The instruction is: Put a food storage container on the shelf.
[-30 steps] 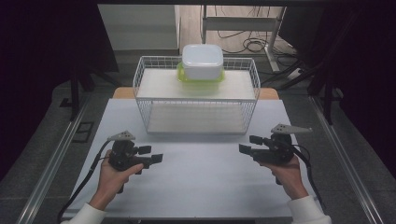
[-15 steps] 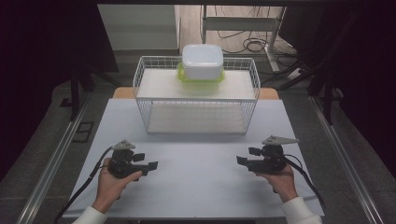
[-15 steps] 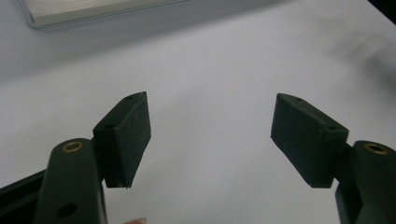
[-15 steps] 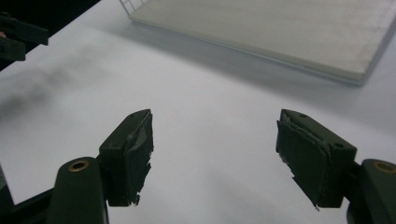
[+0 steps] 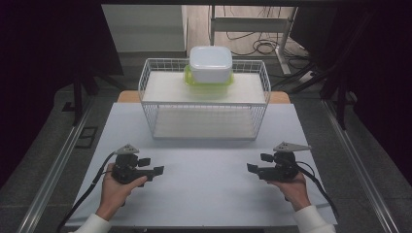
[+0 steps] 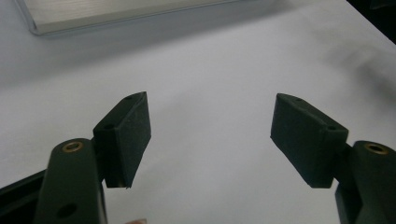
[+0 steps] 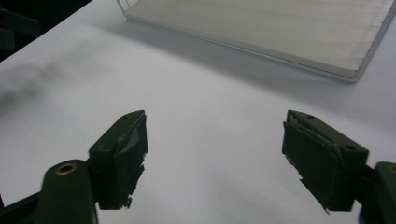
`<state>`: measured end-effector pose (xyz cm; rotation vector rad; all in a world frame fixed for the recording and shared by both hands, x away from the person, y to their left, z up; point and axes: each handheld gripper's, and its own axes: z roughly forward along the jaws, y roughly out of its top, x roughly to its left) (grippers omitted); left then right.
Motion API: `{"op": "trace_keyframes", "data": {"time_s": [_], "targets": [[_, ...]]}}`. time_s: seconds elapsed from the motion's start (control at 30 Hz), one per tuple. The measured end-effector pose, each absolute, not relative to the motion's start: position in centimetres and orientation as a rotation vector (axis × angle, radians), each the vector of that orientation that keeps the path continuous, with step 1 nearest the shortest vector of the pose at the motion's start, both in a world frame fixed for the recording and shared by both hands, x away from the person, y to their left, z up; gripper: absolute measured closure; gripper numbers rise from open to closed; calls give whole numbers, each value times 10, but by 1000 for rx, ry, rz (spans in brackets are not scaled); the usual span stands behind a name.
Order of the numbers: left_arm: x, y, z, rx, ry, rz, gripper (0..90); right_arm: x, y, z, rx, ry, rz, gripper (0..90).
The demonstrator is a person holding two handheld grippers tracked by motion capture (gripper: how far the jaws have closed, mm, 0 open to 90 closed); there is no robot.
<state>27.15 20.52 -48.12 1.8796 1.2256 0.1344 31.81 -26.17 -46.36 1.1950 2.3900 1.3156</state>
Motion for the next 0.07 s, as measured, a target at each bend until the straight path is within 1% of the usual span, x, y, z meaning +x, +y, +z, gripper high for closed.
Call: {"op": "trace_keyframes", "data": {"time_s": [0.07], "targets": [[273,205,-482,1888,1228,142,278,318,-262,-464,1186,2393,1313,188]]}}
